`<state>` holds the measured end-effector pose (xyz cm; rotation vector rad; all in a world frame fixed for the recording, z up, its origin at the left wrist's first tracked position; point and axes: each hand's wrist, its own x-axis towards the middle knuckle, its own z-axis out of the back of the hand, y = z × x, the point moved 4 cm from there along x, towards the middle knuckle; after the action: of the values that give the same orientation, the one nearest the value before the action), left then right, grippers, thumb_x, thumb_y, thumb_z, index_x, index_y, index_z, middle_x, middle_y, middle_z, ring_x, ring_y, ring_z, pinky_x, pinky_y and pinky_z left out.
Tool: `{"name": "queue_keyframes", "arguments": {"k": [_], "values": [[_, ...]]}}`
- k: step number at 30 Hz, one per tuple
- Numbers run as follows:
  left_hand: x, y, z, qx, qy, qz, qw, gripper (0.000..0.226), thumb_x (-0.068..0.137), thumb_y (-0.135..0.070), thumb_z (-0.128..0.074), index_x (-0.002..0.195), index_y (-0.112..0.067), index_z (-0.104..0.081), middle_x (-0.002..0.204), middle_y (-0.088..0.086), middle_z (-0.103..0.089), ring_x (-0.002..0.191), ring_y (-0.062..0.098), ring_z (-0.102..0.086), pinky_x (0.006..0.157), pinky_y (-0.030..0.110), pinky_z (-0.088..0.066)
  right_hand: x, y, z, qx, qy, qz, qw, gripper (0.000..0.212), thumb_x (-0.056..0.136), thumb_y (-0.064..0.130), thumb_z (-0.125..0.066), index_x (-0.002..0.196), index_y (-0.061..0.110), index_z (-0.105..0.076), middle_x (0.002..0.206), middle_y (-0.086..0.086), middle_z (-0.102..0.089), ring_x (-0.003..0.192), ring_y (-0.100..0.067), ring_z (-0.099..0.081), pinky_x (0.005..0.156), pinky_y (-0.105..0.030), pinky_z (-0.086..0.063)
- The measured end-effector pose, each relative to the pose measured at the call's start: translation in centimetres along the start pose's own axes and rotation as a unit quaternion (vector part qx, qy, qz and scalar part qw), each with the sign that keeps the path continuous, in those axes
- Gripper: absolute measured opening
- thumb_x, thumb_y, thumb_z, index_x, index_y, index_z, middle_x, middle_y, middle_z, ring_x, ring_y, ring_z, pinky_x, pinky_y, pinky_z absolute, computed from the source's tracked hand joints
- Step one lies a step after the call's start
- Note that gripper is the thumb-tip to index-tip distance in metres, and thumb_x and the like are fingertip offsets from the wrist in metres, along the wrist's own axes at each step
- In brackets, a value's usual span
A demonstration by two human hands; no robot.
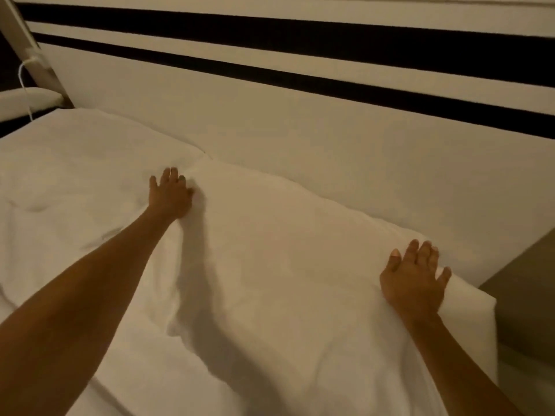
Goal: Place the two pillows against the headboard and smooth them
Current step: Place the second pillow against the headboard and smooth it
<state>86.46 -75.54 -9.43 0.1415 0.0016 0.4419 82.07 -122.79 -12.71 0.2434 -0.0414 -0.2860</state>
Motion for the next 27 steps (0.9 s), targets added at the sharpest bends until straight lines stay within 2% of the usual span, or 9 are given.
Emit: {"name": "queue_keyframes", "arguments": {"k": [4, 6, 8, 11, 14, 16, 20, 24, 27], "values": [[-4.0, -8.7, 3.5, -0.193, -0.042, -0.157, 0.968, 0.059, 0.103, -0.042, -0.028, 0.153, -0.011, -0.024, 0.163, 0.008, -0.007, 0.151, 0.023, -0.004, 0.120, 0.045, -0.008, -2.9, 6.9, 1.0, 0.054, -0.019, 0.079, 0.995, 0.061, 0.102, 0.039, -0.014, 0.155, 0.012, -0.006, 0.163, -0.008, 0.000, 0.151, -0.021, 0.004, 0.121, -0.045, 0.003], [-6.7, -12.6, 3.9, -0.233, -0.033, -0.234, 0.943, 0.058, 0.103, -0.041, -0.027, 0.154, -0.015, -0.021, 0.163, 0.004, -0.005, 0.151, 0.020, -0.002, 0.121, 0.042, -0.005, -4.9, 11.5, 0.5, 0.085, -0.016, 0.142, 0.986, 0.060, 0.102, 0.039, -0.014, 0.155, 0.015, -0.004, 0.163, -0.005, 0.004, 0.151, -0.019, 0.008, 0.120, -0.042, 0.007], [-7.9, -14.2, 2.5, -0.242, -0.008, -0.263, 0.934, 0.055, 0.104, -0.039, -0.025, 0.154, -0.018, -0.019, 0.163, 0.001, -0.005, 0.151, 0.018, -0.002, 0.121, 0.041, -0.004, -7.4, 15.1, -1.2, 0.093, 0.003, 0.199, 0.976, 0.060, 0.099, 0.039, -0.009, 0.155, 0.017, -0.004, 0.163, -0.005, 0.006, 0.150, -0.019, 0.010, 0.119, -0.042, 0.009], [-7.4, -11.3, -2.2, -0.206, 0.017, -0.226, 0.952, 0.052, 0.104, -0.039, -0.019, 0.154, -0.025, -0.018, 0.163, -0.001, -0.007, 0.151, 0.017, -0.004, 0.120, 0.039, -0.003, -9.9, 16.0, -4.9, 0.073, 0.043, 0.229, 0.970, 0.067, 0.092, 0.040, 0.005, 0.155, 0.018, -0.003, 0.164, -0.004, 0.003, 0.151, -0.019, 0.007, 0.121, -0.042, 0.007], [-6.2, -7.8, -4.5, -0.206, -0.014, -0.194, 0.959, 0.051, 0.103, -0.042, -0.018, 0.153, -0.033, -0.018, 0.163, -0.005, -0.008, 0.151, 0.015, -0.006, 0.121, 0.038, -0.004, -10.3, 14.0, -6.7, 0.052, 0.034, 0.217, 0.974, 0.073, 0.088, 0.046, 0.008, 0.155, 0.018, 0.000, 0.163, -0.001, 0.003, 0.151, -0.018, 0.005, 0.116, -0.037, 0.014], [-5.2, -6.3, -4.9, -0.217, -0.016, -0.175, 0.960, 0.050, 0.104, -0.042, -0.020, 0.153, -0.035, -0.017, 0.163, -0.006, -0.009, 0.151, 0.014, -0.007, 0.121, 0.039, -0.005, -10.3, 13.1, -6.7, 0.044, 0.018, 0.201, 0.978, 0.072, 0.091, 0.049, 0.002, 0.154, 0.016, -0.007, 0.163, -0.003, -0.004, 0.151, -0.018, -0.003, 0.116, -0.038, 0.010], [-4.1, -1.9, -6.3, -0.229, -0.020, -0.122, 0.966, 0.051, 0.103, -0.041, -0.021, 0.154, -0.033, -0.016, 0.163, -0.005, -0.012, 0.151, 0.015, -0.011, 0.121, 0.041, -0.009, -10.4, 9.5, -6.3, 0.027, -0.029, 0.155, 0.987, 0.066, 0.095, 0.048, -0.021, 0.148, 0.012, -0.037, 0.155, -0.005, -0.033, 0.144, -0.021, -0.033, 0.115, -0.042, -0.013], [-4.3, 2.1, -7.8, -0.200, 0.017, -0.092, 0.975, 0.055, 0.103, -0.044, -0.018, 0.155, -0.031, -0.008, 0.163, -0.006, -0.004, 0.151, 0.015, -0.006, 0.121, 0.043, -0.007, -10.7, 5.2, -6.0, 0.005, -0.032, 0.122, 0.992, 0.066, 0.094, 0.048, -0.017, 0.150, 0.016, -0.031, 0.158, -0.002, -0.028, 0.144, -0.020, -0.031, 0.116, -0.042, -0.012], [-4.7, 5.5, -8.1, -0.103, 0.067, -0.023, 0.992, 0.061, 0.100, -0.051, -0.012, 0.155, -0.027, -0.001, 0.164, -0.001, 0.003, 0.151, 0.019, 0.000, 0.121, 0.047, -0.003, -11.2, 3.4, -5.7, -0.021, -0.011, 0.099, 0.995, 0.070, 0.092, 0.048, -0.007, 0.153, 0.018, -0.021, 0.161, -0.001, -0.018, 0.148, -0.019, -0.022, 0.117, -0.045, -0.010]]}}
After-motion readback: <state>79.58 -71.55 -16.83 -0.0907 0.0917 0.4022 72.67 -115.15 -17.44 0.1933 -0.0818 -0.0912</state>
